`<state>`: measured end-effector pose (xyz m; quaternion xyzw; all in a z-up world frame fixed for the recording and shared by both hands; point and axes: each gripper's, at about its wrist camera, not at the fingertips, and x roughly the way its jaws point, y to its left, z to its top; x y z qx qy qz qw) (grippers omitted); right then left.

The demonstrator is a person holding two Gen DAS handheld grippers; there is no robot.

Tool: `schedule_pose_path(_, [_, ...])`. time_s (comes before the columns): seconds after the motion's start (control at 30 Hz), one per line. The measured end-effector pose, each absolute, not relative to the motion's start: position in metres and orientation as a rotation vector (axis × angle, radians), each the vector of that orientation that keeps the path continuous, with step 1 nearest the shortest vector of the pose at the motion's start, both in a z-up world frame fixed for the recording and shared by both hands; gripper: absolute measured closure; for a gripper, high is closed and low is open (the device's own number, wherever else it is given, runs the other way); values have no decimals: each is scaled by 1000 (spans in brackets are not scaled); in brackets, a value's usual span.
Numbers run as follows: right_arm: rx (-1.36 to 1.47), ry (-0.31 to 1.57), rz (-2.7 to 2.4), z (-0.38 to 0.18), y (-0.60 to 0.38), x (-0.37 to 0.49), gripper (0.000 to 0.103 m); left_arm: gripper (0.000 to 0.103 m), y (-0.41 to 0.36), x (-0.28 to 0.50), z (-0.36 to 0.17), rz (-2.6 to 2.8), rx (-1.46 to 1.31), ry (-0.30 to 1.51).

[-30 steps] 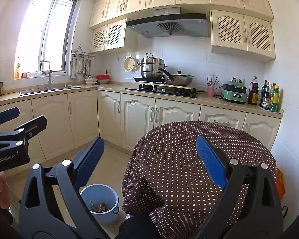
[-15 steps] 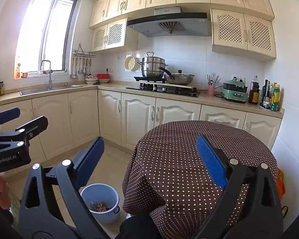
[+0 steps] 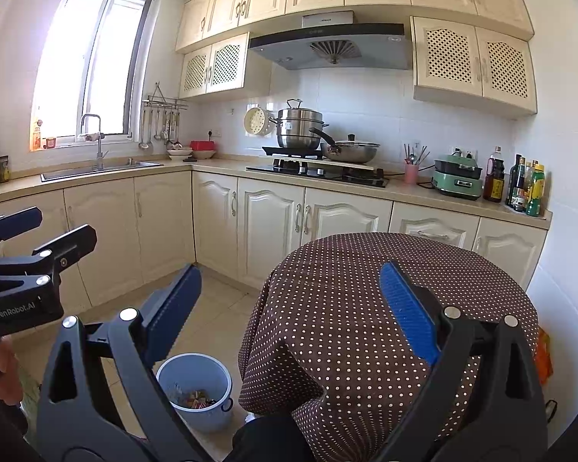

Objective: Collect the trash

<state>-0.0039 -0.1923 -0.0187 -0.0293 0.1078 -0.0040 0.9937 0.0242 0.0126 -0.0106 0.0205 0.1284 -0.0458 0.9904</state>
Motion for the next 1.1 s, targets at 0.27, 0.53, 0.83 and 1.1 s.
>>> schedule_pose_path(0.27, [-60,218,-9,-17,-190,-3,11,8,13,26,-10,-96,42,263])
schedule_pose_path(0.53, [-57,229,-7,-19,-187,1,11,8,14,29,-12,-101,45,275])
schedule_pose_path(0.83, [-48,235,-7,-21,-186,2,11,8,13,31,-11,-103,43,280])
schedule_pose_path(1.1, [-26,271,-7,-29,-191,20,11,8,12,47,-19,-104,47,313])
